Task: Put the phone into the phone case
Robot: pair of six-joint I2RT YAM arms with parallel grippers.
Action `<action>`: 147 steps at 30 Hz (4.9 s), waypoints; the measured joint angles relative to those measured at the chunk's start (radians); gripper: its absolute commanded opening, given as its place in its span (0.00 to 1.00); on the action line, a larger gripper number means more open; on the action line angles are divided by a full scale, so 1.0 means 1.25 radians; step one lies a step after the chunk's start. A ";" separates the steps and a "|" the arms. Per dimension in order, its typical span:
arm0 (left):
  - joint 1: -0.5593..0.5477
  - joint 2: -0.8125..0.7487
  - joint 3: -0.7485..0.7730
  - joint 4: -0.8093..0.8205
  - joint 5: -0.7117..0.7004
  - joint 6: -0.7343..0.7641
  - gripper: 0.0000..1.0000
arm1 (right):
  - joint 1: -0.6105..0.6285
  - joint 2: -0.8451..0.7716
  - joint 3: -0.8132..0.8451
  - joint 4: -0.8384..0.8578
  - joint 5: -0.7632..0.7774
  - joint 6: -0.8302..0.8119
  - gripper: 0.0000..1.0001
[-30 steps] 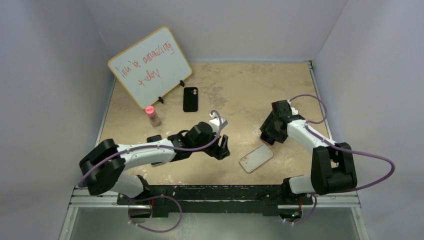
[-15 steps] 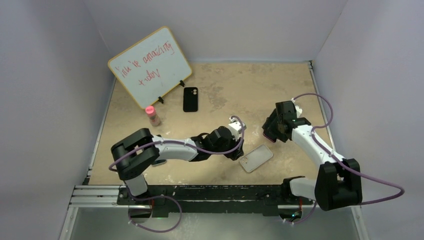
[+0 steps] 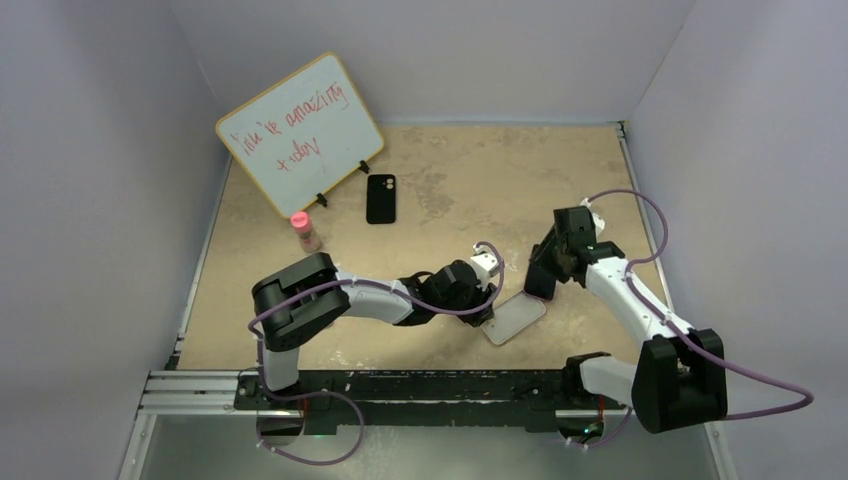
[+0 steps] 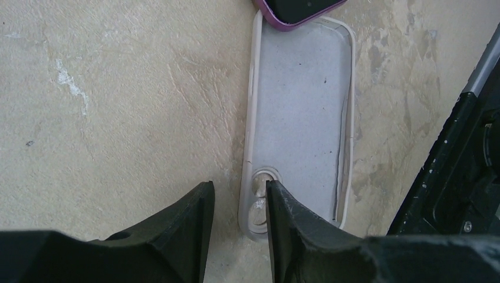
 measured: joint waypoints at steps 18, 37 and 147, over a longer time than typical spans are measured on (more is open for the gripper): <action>-0.005 0.004 0.003 0.000 -0.007 0.005 0.33 | -0.010 0.181 0.048 -0.008 0.049 -0.049 0.99; -0.006 0.004 0.003 -0.004 -0.013 0.005 0.26 | -0.026 0.245 0.065 0.032 0.028 -0.109 0.89; 0.242 -0.676 -0.337 -0.363 -0.069 -0.294 0.60 | 0.561 0.151 0.001 0.209 0.071 0.321 0.85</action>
